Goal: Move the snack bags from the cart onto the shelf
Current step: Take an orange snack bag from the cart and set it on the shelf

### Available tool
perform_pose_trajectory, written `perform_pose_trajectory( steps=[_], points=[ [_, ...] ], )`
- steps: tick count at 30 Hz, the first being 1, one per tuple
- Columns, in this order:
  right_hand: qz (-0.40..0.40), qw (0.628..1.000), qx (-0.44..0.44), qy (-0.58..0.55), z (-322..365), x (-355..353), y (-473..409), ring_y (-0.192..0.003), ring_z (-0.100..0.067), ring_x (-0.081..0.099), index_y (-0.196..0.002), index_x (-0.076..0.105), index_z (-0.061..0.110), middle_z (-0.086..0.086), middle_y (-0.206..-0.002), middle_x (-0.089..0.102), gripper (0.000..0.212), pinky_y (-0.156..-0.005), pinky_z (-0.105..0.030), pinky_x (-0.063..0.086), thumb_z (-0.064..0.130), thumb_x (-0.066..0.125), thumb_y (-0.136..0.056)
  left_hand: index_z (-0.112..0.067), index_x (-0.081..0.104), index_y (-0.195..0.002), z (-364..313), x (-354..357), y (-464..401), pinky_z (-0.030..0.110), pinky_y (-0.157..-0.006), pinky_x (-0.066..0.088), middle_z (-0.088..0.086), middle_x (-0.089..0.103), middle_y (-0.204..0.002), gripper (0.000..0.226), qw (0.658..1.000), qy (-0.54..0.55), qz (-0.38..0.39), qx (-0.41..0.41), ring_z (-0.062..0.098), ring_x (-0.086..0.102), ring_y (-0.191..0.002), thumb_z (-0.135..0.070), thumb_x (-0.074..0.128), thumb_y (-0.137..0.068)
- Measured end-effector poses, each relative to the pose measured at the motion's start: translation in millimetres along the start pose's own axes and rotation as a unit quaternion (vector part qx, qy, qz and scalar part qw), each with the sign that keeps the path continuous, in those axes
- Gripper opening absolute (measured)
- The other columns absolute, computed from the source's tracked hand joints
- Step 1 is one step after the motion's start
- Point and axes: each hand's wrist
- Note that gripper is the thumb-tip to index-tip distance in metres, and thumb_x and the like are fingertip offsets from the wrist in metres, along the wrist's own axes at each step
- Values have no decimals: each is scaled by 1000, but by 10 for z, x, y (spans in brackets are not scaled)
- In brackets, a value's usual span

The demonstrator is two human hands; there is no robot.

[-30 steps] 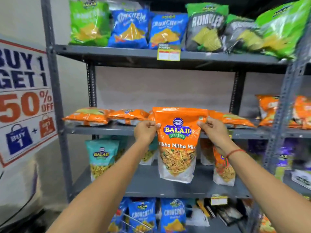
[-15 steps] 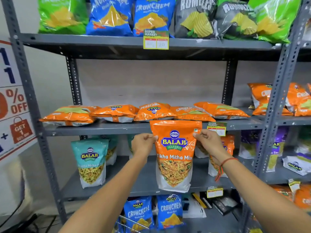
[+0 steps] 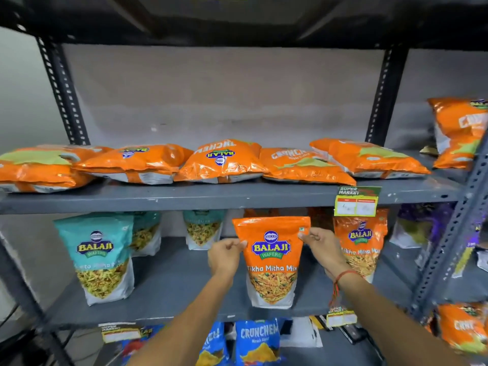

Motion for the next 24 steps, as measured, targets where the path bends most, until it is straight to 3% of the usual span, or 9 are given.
perform_pose_trajectory(
  steps=[5,7,11,14,18,20,22,24],
  points=[
    [1,1000,15,13,-286,69,-508,-82,-21,67,-74,69,11,-8,-85,74,18,-78,-35,53,25,64,-85,-32,69,-58,184,373,-382,39,-76,58,-2,75,-73,19,1000,-22,-15,-12,19,72,-77,-31,75,-76],
    [-2,1000,31,1,-392,90,-670,-81,-23,67,-76,69,5,-9,-84,74,22,-79,-37,52,26,65,-84,-26,75,-69,240,494,-502,36,-76,57,2,78,-80,8,999,-25,-26,-12,18,71,-77,-31,75,-75],
    [7,997,64,-37,-539,149,-875,-77,-20,65,-77,70,0,-7,-81,72,27,-79,-35,50,25,65,-85,-15,77,-78,309,656,-616,29,-71,51,3,77,-80,15,999,-27,-40,-15,16,69,-76,-30,73,-79],
    [17,995,72,-69,-572,199,-941,-82,-18,64,-82,69,8,-6,-90,71,14,-82,-33,47,21,64,-85,-12,74,-72,377,686,-689,38,-78,58,-3,75,-73,20,999,-22,-38,-19,16,71,-75,-30,72,-79],
    [22,992,88,-89,-568,258,-948,-92,-22,62,-88,67,19,-4,-94,69,5,-81,-30,44,22,63,-86,-23,72,-65,404,613,-783,45,-87,58,0,77,-81,16,999,-23,-2,-33,20,72,-82,-32,73,-79],
    [-5,993,88,-82,-563,314,-913,-81,-15,62,-94,67,12,-5,-94,68,17,-71,-25,44,26,67,-83,-27,71,-67,354,531,-739,44,-91,56,-1,75,-83,11,999,-7,1,-34,19,71,-86,-28,75,-78],
    [-51,991,90,-82,-522,405,-842,-78,-13,62,-99,63,5,-9,-101,67,35,-62,-22,45,32,71,-78,-22,73,-80,320,395,-672,43,-93,55,1,72,-83,4,1000,6,-12,-25,18,68,-85,-23,75,-77],
    [-88,991,85,-55,-423,503,-733,-92,-19,58,-108,53,0,-12,-115,54,52,-73,-30,50,36,73,-75,-15,71,-90,298,200,-586,46,-94,54,7,72,-87,15,1000,13,-20,-12,18,65,-84,-21,76,-77]
  ],
)
Point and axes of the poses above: each hand's wrist, its own y-axis away from the middle knuckle, its own x-axis out of the palm, z = x × y
